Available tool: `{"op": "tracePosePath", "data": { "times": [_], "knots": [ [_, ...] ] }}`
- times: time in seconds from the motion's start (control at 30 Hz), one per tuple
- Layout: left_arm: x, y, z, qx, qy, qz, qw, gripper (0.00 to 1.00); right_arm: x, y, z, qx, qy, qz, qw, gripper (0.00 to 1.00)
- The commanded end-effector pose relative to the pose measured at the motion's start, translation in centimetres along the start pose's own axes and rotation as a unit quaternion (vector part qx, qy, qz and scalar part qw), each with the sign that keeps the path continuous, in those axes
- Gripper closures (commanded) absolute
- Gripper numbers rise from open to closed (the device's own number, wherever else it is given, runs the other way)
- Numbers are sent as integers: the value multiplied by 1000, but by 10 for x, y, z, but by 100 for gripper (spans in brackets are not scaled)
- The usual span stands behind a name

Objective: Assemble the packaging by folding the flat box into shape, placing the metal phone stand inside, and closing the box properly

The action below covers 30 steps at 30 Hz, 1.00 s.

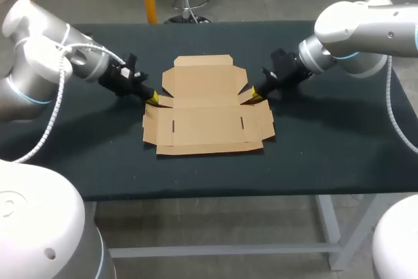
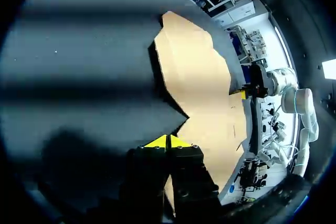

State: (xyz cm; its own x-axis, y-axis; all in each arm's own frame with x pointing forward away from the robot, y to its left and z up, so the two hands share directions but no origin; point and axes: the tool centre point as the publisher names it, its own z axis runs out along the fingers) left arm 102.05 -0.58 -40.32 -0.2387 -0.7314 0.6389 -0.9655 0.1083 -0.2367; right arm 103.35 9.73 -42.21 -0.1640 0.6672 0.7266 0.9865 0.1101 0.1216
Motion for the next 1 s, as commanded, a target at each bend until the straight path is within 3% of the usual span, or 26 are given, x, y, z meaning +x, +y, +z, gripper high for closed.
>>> {"op": "tracePosePath", "data": {
  "times": [0.03,1.0],
  "knots": [
    [5,1,2,1,-5,2,1000,100,2,1,0,2,-2,0,1000,100],
    [28,-1,7,-2,-75,8,997,100,22,-1,0,-11,-54,0,998,100]
  ]
}}
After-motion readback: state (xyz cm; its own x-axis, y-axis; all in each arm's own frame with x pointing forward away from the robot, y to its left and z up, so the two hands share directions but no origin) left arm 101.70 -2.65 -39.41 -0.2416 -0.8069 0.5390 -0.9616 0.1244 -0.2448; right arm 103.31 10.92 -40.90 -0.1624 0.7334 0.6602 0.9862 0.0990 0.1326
